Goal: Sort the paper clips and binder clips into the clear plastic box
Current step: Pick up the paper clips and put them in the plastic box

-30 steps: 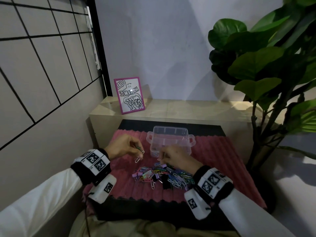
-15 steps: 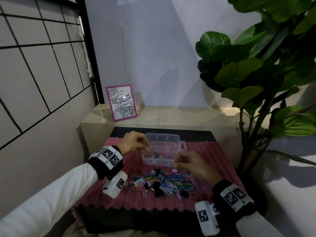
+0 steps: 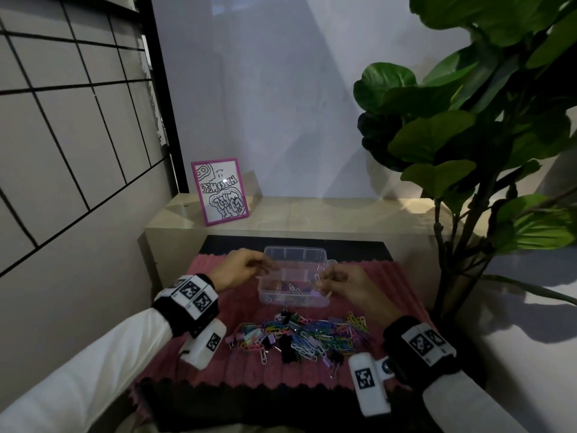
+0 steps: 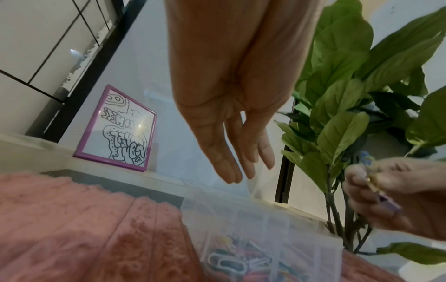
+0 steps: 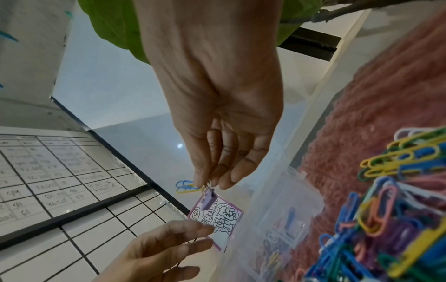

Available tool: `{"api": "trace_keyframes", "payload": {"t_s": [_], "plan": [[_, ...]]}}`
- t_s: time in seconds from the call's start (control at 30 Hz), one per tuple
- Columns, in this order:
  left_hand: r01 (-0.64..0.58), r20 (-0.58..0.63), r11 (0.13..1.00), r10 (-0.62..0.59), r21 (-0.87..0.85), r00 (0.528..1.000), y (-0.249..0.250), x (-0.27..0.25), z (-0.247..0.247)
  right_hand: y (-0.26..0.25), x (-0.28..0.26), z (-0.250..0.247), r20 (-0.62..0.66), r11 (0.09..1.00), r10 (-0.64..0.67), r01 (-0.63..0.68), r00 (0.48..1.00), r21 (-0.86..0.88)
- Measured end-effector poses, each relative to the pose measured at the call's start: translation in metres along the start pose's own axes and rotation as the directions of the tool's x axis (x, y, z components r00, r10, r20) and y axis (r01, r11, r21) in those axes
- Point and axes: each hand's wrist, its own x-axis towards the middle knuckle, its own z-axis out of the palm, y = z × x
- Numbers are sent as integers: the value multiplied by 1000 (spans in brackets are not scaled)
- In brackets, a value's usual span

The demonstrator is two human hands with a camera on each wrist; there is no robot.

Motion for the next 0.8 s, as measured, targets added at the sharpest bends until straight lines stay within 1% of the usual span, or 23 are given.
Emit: {"api": "trace_keyframes", "payload": {"t_s": [0.13, 0.23, 0.4, 0.5, 0.57, 0.67, 0.73, 0.8], "plan": [[-20, 28, 1000, 20, -13, 999, -5, -21, -7, -3, 7, 19, 56, 999, 39, -37, 998, -25], [24, 47, 1000, -23, -7, 999, -16, -31, -3, -4, 14, 43, 109, 998, 48, -43, 993, -42], [105, 51, 993, -103, -47, 993, -33, -46, 4, -7, 24, 64, 71, 994, 74, -79, 995, 77], [127, 55, 992, -128, 25, 990, -46, -54, 5, -5, 24, 60, 92, 993, 64, -73, 994, 95], [135, 67, 986, -142, 99, 988, -54, -61, 8, -5, 23, 56, 90, 994, 63, -71, 994, 79], [161, 78, 976, -173, 145, 982, -63, -66, 11, -8, 26, 50, 27, 997, 70, -71, 997, 40], [165, 76, 971, -180, 172, 981, -63, -65, 11, -9, 33, 47, -8, 998, 46, -47, 999, -45], [140, 69, 966, -158, 219, 985, -59, -62, 10, -12, 39, 45, -3, 990, 32, -32, 999, -137]]}}
